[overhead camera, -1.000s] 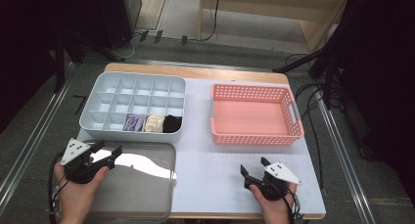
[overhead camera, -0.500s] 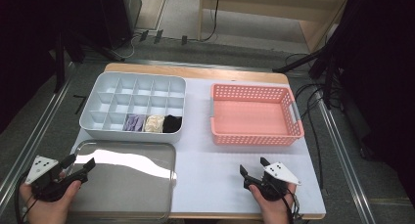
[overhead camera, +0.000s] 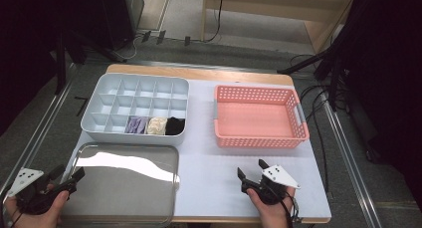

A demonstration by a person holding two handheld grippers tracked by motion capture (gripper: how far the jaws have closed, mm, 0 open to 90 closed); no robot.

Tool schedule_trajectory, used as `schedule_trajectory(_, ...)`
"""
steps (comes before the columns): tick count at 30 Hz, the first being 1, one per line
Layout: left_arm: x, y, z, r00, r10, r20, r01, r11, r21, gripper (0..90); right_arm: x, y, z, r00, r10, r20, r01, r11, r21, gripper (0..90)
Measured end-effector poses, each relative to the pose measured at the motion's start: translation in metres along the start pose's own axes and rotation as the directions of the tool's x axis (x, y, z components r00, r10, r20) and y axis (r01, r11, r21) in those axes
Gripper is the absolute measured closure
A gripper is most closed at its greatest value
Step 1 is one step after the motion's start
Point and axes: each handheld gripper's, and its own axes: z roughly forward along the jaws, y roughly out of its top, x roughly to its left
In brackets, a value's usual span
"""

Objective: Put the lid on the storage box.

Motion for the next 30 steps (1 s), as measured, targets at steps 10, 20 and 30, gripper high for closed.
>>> schedule_trajectory(10,0.009,-0.014,-0.004,0.9998,-0.015,-0.013,0.016,0.9991,0.04,33.5,0.042,0.002,0.007,0.9951,-0.025,-0.095,0.027,1.0,0.014,20.2)
schedule_trajectory(20,0.007,-0.023,-0.003,0.9996,-0.002,-0.029,0.004,0.9959,0.09,35.1,0.088,-0.003,0.016,0.9783,-0.024,-0.206,0.031,0.999,0.03,22.7)
schedule_trajectory(30,0.003,-0.023,-0.004,0.9982,-0.052,0.029,0.049,0.9934,0.104,46.3,0.118,-0.013,0.027,0.9791,-0.002,-0.204,0.02,0.996,0.085,34.9)
